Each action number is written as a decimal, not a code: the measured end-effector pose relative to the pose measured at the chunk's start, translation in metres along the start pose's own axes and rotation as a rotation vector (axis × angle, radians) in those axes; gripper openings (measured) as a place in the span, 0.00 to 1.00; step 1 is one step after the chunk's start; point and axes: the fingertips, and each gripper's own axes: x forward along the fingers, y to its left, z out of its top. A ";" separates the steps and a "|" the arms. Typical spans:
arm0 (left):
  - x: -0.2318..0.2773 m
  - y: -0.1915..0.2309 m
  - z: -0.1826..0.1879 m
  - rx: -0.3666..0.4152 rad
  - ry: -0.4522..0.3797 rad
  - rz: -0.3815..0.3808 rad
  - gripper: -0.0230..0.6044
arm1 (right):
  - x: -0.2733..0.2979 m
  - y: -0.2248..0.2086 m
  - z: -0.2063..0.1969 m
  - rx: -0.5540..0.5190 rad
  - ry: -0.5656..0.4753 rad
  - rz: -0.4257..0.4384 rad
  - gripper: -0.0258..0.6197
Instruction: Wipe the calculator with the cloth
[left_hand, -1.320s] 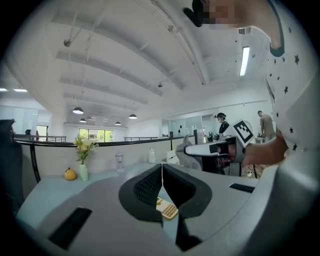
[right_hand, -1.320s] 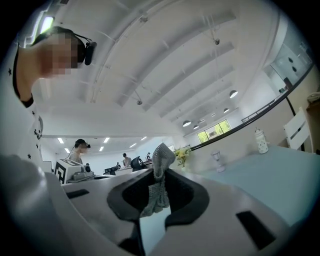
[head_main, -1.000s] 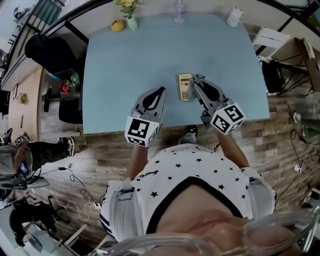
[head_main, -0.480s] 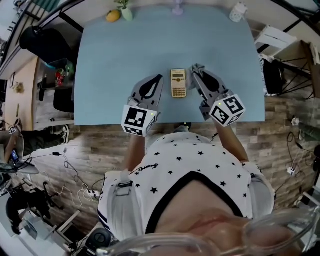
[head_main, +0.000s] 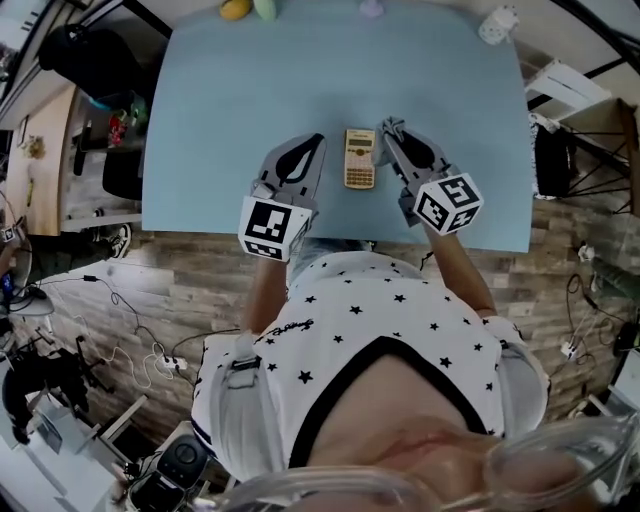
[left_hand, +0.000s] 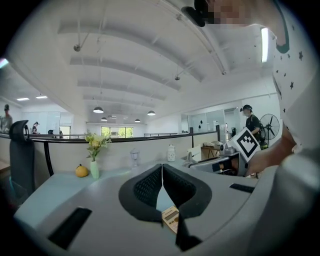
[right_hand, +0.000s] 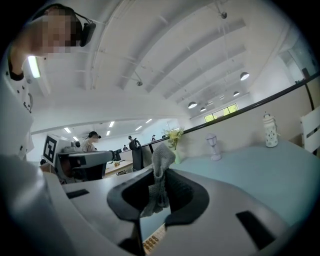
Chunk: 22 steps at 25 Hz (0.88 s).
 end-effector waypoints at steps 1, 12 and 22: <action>-0.001 0.006 -0.003 -0.006 0.005 0.003 0.09 | 0.008 -0.001 -0.006 0.000 0.018 -0.002 0.11; -0.006 0.068 -0.018 -0.058 0.041 0.021 0.09 | 0.091 -0.014 -0.089 -0.094 0.322 -0.035 0.13; -0.018 0.088 -0.027 -0.079 0.062 0.027 0.09 | 0.117 -0.019 -0.150 -0.200 0.528 -0.050 0.13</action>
